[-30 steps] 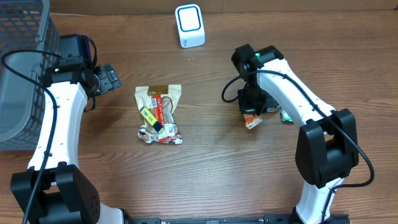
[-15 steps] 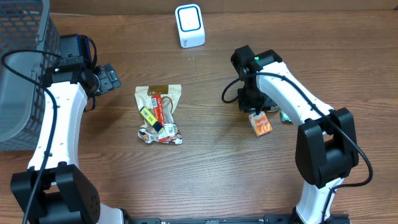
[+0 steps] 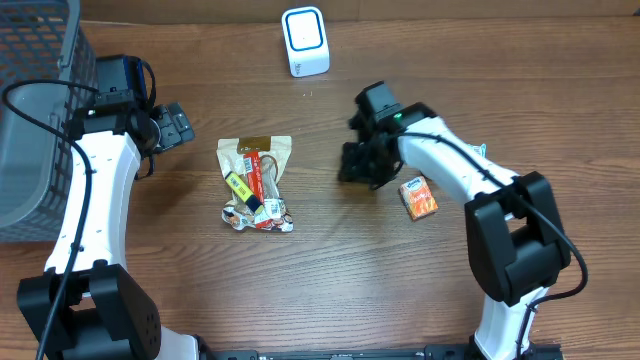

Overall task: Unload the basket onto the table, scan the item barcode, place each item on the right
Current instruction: 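Move the right gripper left over the red sausage sticks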

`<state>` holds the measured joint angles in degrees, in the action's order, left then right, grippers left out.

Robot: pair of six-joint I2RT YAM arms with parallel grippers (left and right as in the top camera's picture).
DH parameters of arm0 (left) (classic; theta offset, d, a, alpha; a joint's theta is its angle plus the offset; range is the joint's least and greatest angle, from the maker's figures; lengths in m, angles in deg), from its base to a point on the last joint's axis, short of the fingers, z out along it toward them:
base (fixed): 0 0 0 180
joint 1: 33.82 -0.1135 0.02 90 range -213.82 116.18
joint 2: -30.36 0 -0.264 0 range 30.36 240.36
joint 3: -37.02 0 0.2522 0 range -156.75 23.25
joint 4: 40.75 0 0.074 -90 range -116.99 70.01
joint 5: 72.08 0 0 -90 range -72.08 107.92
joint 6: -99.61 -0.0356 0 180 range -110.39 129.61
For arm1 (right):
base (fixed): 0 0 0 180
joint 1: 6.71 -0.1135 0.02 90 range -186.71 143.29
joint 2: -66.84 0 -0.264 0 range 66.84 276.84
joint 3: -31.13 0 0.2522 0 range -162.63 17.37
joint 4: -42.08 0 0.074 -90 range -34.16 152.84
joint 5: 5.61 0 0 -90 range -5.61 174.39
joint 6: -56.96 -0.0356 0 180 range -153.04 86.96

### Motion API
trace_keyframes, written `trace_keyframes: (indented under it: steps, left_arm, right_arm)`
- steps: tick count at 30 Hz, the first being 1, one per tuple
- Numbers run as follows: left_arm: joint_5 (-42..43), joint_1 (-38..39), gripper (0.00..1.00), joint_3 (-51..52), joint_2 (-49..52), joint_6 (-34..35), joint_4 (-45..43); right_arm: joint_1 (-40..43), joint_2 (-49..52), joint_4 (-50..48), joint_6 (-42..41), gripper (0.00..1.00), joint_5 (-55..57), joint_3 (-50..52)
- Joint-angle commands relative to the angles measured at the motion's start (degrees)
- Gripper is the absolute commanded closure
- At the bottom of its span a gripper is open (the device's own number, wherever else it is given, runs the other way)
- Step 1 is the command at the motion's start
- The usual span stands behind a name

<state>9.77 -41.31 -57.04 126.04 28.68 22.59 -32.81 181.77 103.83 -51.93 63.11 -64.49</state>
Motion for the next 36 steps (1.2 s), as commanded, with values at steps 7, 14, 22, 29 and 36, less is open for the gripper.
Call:
trace_keyframes:
  steps: [7,14,22,29,36]
  left_arm:
    - [0.28,0.37,0.00,-0.83,-0.90,-1.09,-0.11]
    - [0.28,0.37,0.00,-0.83,-0.90,-1.09,-0.11]
    - [0.28,0.37,0.00,-0.83,-0.90,-1.09,-0.11]
    - [0.28,0.37,0.00,-0.83,-0.90,-1.09,-0.11]
    - [0.28,0.37,0.00,-0.83,-0.90,-1.09,-0.11]
  right_arm:
    - [-7.93,-0.24,-4.57,-0.50,0.66,-6.88,-1.03]
    - [-10.34,-2.71,2.34,-0.61,0.63,-2.89,-11.39]
    - [-17.27,-1.81,-1.31,-0.63,0.58,7.43,-12.37]
    - [-22.03,0.98,-4.28,-0.66,0.53,14.10,-12.33]
    - [-22.40,2.10,-4.20,-0.90,0.49,13.62,-12.31]
